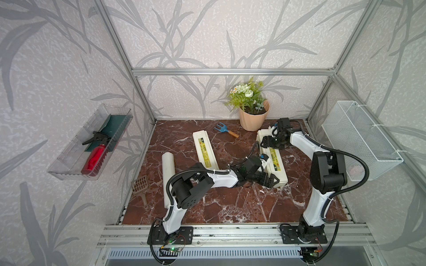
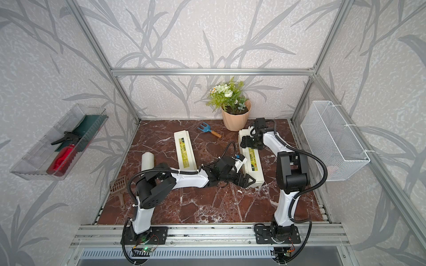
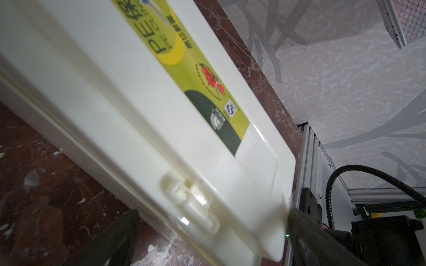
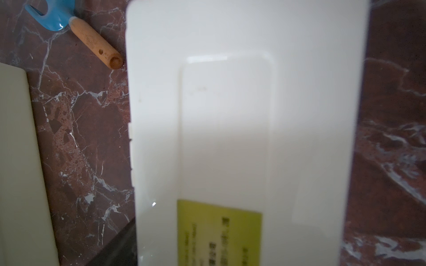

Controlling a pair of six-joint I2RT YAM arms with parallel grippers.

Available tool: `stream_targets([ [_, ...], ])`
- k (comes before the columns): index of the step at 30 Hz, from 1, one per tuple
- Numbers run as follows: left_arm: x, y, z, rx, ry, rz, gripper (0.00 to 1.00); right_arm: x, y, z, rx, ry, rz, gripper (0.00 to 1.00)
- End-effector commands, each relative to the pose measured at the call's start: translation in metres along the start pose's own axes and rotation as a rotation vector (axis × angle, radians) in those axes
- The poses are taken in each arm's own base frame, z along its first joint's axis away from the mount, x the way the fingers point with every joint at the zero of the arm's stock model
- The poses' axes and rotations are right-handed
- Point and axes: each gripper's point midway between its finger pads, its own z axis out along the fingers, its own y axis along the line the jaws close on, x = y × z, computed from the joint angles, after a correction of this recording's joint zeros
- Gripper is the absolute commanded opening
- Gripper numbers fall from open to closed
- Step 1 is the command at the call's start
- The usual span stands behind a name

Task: Put plastic wrap rolls into dispensers
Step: Close the lid on the plastic wrap cutting box.

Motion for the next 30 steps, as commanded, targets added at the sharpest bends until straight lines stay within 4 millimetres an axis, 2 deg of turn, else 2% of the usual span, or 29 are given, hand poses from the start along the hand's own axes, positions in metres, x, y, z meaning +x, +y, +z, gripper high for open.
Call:
stream_targets([
  [1,-0.007,0.013,0.003,-0.029,-0.032,-0.027,0.99,0.006,0.001,-0.002,-0.011,0.048,0.003,0.66],
  [10,-0.006,0.013,0.002,-0.027,-0.027,-0.031,0.99,0.011,0.006,-0.004,0.015,0.068,-0.031,0.65],
  [18,-0.006,0.016,0.003,-0.031,-0.027,-0.04,0.97,0.016,0.008,0.008,0.015,0.097,-0.011,0.65],
  [30,-0.006,0.017,0.001,-0.039,-0.026,-0.022,0.95,0.006,0.006,0.006,0.027,0.024,0.02,0.64],
])
